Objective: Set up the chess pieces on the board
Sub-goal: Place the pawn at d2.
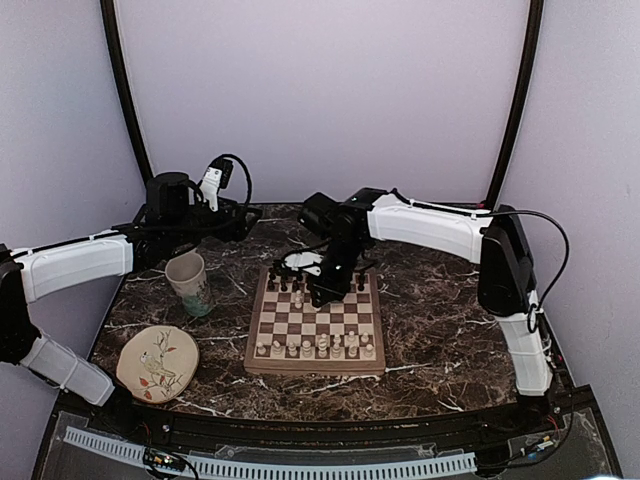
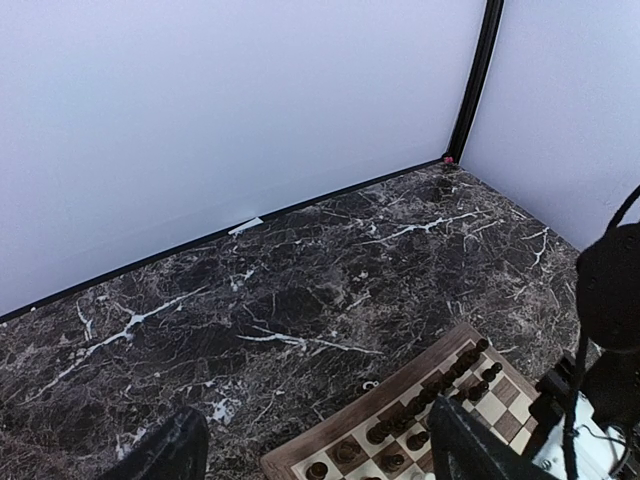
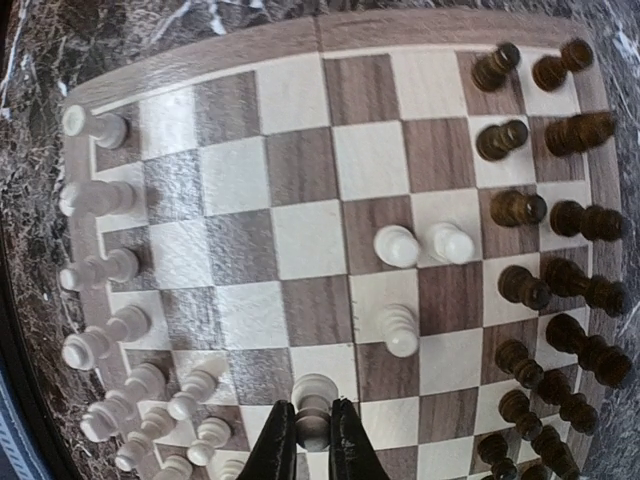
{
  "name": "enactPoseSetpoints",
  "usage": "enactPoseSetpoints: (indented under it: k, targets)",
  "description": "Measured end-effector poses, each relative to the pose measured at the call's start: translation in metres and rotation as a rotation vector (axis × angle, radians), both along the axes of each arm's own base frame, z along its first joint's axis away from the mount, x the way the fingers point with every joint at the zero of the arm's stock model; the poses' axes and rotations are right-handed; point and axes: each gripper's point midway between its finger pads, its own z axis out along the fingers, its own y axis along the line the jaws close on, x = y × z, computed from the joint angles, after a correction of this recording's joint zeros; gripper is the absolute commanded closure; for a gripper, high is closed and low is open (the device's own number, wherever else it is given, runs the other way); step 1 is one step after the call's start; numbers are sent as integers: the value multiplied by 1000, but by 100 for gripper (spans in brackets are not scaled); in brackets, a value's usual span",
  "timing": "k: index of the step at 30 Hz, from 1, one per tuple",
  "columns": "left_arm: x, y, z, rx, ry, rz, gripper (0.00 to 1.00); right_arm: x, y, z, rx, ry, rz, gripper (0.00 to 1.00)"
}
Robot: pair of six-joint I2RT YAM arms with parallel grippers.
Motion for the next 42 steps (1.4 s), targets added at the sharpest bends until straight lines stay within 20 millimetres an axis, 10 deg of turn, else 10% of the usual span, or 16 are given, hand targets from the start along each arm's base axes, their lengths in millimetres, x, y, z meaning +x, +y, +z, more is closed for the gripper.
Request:
enactPoseSetpoints:
  k: [14,42]
  targets:
    - [-1,0,-1,-4,6,-2,22,-58,25,-4,-1,51,150,90]
    - [-1,-1,-1,-5,8,-4,22,-63,24,-27,-43,107,161,74]
